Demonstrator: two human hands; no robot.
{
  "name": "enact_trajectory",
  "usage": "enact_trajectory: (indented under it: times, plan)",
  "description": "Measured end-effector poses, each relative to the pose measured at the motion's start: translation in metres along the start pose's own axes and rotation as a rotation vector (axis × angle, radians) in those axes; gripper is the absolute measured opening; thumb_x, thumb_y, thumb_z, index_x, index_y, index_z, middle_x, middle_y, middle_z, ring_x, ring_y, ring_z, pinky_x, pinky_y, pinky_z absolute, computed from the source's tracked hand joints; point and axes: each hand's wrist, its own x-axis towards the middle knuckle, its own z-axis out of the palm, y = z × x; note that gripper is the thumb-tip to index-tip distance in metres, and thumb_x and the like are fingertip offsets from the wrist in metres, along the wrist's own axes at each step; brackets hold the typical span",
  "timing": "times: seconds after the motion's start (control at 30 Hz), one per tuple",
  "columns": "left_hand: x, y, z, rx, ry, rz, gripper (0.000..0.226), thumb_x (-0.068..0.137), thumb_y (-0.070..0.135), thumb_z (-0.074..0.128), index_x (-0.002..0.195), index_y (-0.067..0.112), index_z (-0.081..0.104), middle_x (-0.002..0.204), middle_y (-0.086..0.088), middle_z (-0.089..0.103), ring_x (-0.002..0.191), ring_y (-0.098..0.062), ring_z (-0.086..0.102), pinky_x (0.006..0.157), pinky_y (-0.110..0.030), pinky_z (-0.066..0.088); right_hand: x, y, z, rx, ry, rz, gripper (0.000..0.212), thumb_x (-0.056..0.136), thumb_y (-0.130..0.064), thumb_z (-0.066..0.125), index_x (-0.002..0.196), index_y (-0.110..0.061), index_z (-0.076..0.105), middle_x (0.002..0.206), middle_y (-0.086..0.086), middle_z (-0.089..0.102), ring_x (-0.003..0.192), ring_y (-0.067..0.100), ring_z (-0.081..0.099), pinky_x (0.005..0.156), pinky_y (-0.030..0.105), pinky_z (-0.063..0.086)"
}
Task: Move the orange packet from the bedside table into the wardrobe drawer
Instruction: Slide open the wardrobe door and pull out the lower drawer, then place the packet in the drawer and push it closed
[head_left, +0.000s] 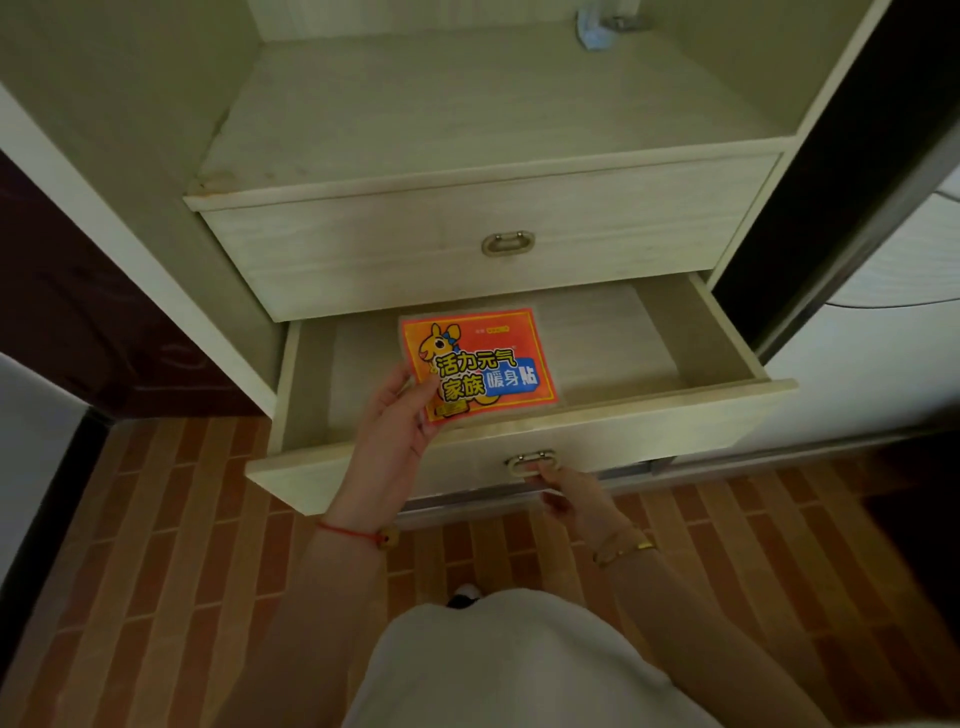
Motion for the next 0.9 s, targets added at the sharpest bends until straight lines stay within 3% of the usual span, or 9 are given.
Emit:
enact_trajectory:
  times: [0.07,0.17,0.23,0.33,0.5,0.6,0.67,0.77,0.9]
  plan:
    - [-0.014,-0.007,0.009,-0.009,0.014,-0.007,0.027,0.094,-0.002,0.047,0.118,0.005,0.058,0.095,-0.002,0.075,0.082,-0.014,0.072,0.084,-0.038,0.055,-0.008,0.0,-0.003,-0.024,-0.012,0.032,0.009,0.094,-0.015,0.058,0.089,-0.009,0.063,0.068,0.002,0.066,0.049,0.009,0.05,0.033,0.013,0.037]
    - [-0.035,-0.018,0.019,-0.011,0.043,-0.016,0.023,0.093,-0.002,0.048,0.11,0.008,0.06,0.093,-0.003,0.075,0.08,-0.014,0.072,0.081,-0.037,0.056,-0.017,0.007,-0.009,-0.058,-0.04,0.057,0.011,0.095,-0.015,0.056,0.102,-0.009,0.062,0.059,-0.002,0.068,0.031,0.001,0.047,0.031,0.012,0.035]
    - [-0.047,-0.024,0.023,-0.016,0.071,-0.01,0.022,0.093,-0.002,0.049,0.11,0.006,0.06,0.094,-0.005,0.075,0.079,-0.014,0.072,0.078,-0.034,0.058,-0.022,0.014,-0.016,-0.045,-0.084,0.07,0.013,0.096,-0.016,0.054,0.102,-0.009,0.063,0.057,-0.005,0.069,0.03,0.001,0.045,0.032,0.012,0.035]
    - [-0.063,-0.031,0.029,-0.021,0.114,0.003,0.025,0.093,-0.001,0.051,0.116,0.004,0.057,0.102,-0.01,0.072,0.082,-0.015,0.071,0.08,-0.032,0.058,-0.032,0.02,-0.024,-0.022,-0.138,0.099,0.017,0.097,-0.016,0.052,0.086,-0.011,0.064,0.052,-0.006,0.07,0.034,0.003,0.048,0.035,0.013,0.039]
    - [-0.077,-0.04,0.04,-0.018,0.138,0.027,0.024,0.093,-0.002,0.049,0.115,0.005,0.058,0.101,-0.009,0.072,0.08,-0.015,0.072,0.077,-0.03,0.059,-0.041,0.013,-0.041,0.025,-0.222,0.14,0.015,0.097,-0.008,0.047,0.089,-0.01,0.06,0.058,0.004,0.071,0.064,0.017,0.05,0.041,0.016,0.049]
    - [-0.077,-0.04,0.042,-0.025,0.127,0.044,0.02,0.093,-0.001,0.05,0.11,0.007,0.059,0.104,-0.011,0.071,0.081,-0.016,0.071,0.077,-0.032,0.06,-0.045,-0.001,-0.057,-0.115,-0.221,0.113,0.005,0.095,-0.011,0.054,0.099,-0.009,0.057,0.086,0.01,0.066,0.075,0.019,0.057,0.046,0.02,0.055]
    - [-0.074,-0.04,0.045,-0.035,0.11,0.054,0.018,0.093,-0.001,0.051,0.107,0.008,0.059,0.1,-0.009,0.073,0.08,-0.015,0.072,0.07,-0.03,0.061,-0.054,-0.017,-0.068,-0.273,-0.21,0.087,0.013,0.094,-0.012,0.056,0.105,-0.005,0.056,0.092,0.011,0.061,0.076,0.018,0.058,0.045,0.02,0.055]
    - [-0.066,-0.037,0.048,-0.015,0.11,0.056,0.02,0.093,0.0,0.051,0.111,0.006,0.058,0.097,-0.006,0.074,0.079,-0.014,0.072,0.067,-0.026,0.059,-0.072,-0.057,-0.079,-0.525,-0.3,0.034,0.021,0.096,-0.018,0.054,0.107,-0.002,0.063,0.086,0.007,0.067,0.07,0.013,0.061,0.048,0.018,0.054]
    - [-0.047,-0.035,0.051,0.0,0.108,0.055,0.027,0.093,0.001,0.051,0.12,0.004,0.056,0.104,-0.009,0.072,0.085,-0.017,0.07,0.078,-0.031,0.059,-0.084,-0.105,-0.082,-0.685,-0.338,-0.121,0.032,0.099,-0.029,0.047,0.098,-0.006,0.069,0.08,0.004,0.073,0.062,0.012,0.062,0.053,0.016,0.05]
